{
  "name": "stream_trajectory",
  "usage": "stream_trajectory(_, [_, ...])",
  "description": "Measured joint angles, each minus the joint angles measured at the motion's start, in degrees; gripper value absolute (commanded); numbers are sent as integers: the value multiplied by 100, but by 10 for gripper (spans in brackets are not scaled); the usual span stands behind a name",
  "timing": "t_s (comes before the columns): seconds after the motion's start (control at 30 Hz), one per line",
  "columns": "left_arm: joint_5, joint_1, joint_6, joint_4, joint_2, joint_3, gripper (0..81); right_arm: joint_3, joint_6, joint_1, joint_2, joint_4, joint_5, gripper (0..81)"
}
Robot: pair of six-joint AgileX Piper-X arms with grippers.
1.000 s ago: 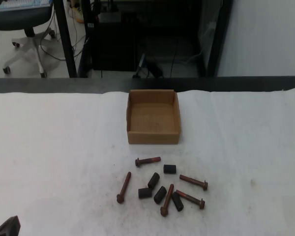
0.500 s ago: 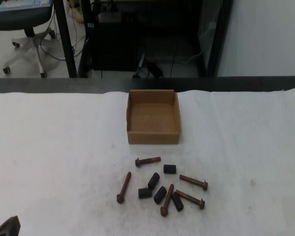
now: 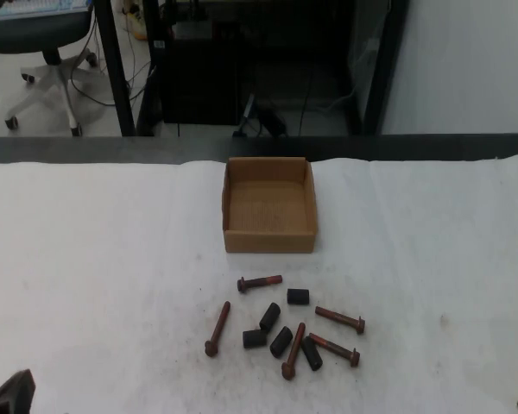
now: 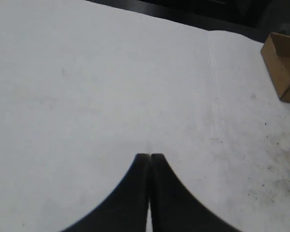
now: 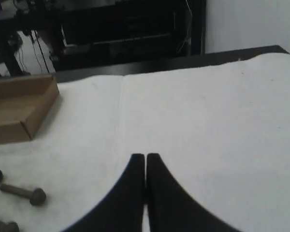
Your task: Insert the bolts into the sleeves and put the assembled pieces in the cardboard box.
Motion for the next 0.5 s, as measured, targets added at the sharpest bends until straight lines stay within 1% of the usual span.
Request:
stream_trajectory(0.03, [60, 0, 0, -156, 0, 0, 3, 0, 209, 0, 0, -50, 0, 8])
stream_trajectory(0.07, [160, 0, 0, -332, 0, 0, 3, 0, 209, 0, 0, -61, 0, 8])
stream_trajectory(0.1, [438, 0, 0, -680, 0, 0, 3, 0, 453, 0, 0, -102, 0, 8])
stream_trajectory(0.13, [641, 0, 0, -864, 0, 0, 3, 0, 944, 0, 0, -142, 0, 8])
stream_trajectory(0.17, [892, 0, 0, -1032, 0, 0, 3, 0, 1227, 0, 0, -143, 0, 8])
stream_trajectory(0.27, [1641, 0, 0, -1463, 0, 0, 3, 0, 1805, 0, 0, -201, -93, 8])
stream_trajectory(0.3, [1889, 0, 0, -1617, 0, 0, 3, 0, 1905, 0, 0, -273, -266, 8])
stream_trajectory(0.33, [1889, 0, 0, -1617, 0, 0, 3, 0, 1972, 0, 0, -389, -482, 8])
stream_trajectory(0.37, [2123, 0, -40, -1796, 0, 0, 3, 0, 1972, 0, 0, -389, -535, 8])
stream_trajectory(0.43, [2483, 0, -288, -2166, 0, 0, 3, 0, 2089, 0, 0, -750, -1168, 8])
stream_trajectory(0.47, [2606, 0, -398, -2300, 1, 0, 3, 0, 2089, 0, 0, -749, -1237, 2])
stream_trajectory(0.5, [2736, 0, -499, -2412, 1, 0, 3, 0, 2211, 0, 0, -1178, -1812, 11])
